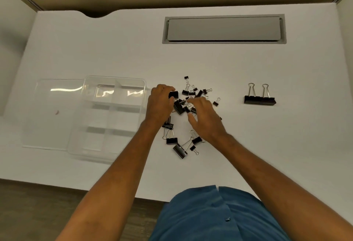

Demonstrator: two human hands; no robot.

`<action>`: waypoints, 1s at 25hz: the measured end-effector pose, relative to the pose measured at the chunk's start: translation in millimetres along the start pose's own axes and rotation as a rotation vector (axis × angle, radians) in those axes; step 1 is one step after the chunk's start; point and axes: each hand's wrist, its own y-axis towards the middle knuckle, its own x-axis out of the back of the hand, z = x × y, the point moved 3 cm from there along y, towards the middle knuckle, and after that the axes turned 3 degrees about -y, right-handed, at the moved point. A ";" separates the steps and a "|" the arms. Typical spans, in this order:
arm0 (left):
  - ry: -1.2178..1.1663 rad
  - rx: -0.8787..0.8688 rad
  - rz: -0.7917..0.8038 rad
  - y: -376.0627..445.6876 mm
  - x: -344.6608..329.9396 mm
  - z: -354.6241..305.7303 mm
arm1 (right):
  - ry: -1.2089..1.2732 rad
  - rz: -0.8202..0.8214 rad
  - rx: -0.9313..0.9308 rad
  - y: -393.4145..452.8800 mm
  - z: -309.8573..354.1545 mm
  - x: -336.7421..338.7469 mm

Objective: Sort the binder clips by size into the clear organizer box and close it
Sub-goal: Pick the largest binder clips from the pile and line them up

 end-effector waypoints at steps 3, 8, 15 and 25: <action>0.173 -0.040 0.133 17.4 -3.2 6.6 | -0.132 0.030 0.006 16.2 11.4 -23.5; 0.384 -0.089 0.191 32.2 -13.3 12.1 | -0.378 0.008 -0.019 29.1 11.8 -44.3; 0.395 -0.149 0.103 35.2 -16.1 15.0 | -0.446 -0.039 -0.066 37.2 15.3 -46.4; -0.233 -0.057 0.042 -14.5 15.3 -5.2 | 0.060 -0.009 -0.162 -24.6 21.6 -8.9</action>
